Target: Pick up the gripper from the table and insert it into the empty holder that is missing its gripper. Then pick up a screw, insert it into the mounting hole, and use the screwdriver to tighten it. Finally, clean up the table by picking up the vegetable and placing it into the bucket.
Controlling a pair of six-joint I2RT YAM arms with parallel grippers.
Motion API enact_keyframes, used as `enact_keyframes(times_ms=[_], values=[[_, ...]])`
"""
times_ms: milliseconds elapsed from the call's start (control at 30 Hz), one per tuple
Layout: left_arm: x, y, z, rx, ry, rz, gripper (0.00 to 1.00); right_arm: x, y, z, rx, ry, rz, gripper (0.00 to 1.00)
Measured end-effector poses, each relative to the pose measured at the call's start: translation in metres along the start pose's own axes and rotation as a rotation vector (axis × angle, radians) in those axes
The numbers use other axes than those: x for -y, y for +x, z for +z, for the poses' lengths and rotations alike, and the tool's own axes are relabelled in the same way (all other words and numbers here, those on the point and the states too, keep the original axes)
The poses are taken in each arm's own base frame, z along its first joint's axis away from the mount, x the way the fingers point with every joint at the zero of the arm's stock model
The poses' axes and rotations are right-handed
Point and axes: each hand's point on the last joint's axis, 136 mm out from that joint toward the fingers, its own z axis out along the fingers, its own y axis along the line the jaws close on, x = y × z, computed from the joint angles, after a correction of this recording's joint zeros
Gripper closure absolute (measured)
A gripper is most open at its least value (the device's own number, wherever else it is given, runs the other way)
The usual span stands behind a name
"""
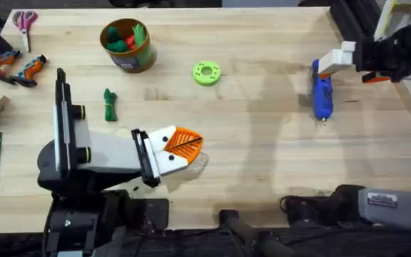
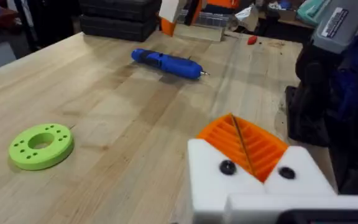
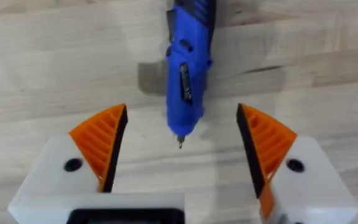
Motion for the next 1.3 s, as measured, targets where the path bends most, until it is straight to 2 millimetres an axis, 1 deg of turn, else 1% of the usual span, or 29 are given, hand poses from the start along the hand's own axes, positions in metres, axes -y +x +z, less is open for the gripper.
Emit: enact_keyframes(times_ms=[167, 367, 533, 567, 800, 1133, 1300], values=[[0.000, 0.000, 0.000, 0.000, 0.000, 0.000, 0.986, 0.011, -0.013, 0.035, -0.029, -0.002, 0.006, 0.008], [0.000, 0.000, 0.000, 0.000, 0.000, 0.000, 0.986, 0.012, -0.027, 0.074, -0.045, -0.011, -0.016, 0.008], [0.000, 0.000, 0.000, 0.000, 0.000, 0.000, 0.986, 0.012, -0.028, 0.096, -0.067, -0.013, -0.024, 0.009], [0.000, 0.000, 0.000, 0.000, 0.000, 0.000, 0.986, 0.012, -0.027, 0.105, -0.085, -0.014, -0.027, 0.009], [0.000, 0.000, 0.000, 0.000, 0.000, 0.000, 0.986, 0.013, -0.021, 0.126, -0.128, -0.016, -0.036, 0.008], [0.000, 0.000, 0.000, 0.000, 0.000, 0.000, 0.986, 0.013, -0.025, 0.126, -0.114, -0.013, -0.039, 0.023], [0.000, 0.000, 0.000, 0.000, 0.000, 0.000, 0.986, 0.014, -0.032, 0.128, -0.084, -0.010, -0.040, 0.066]])
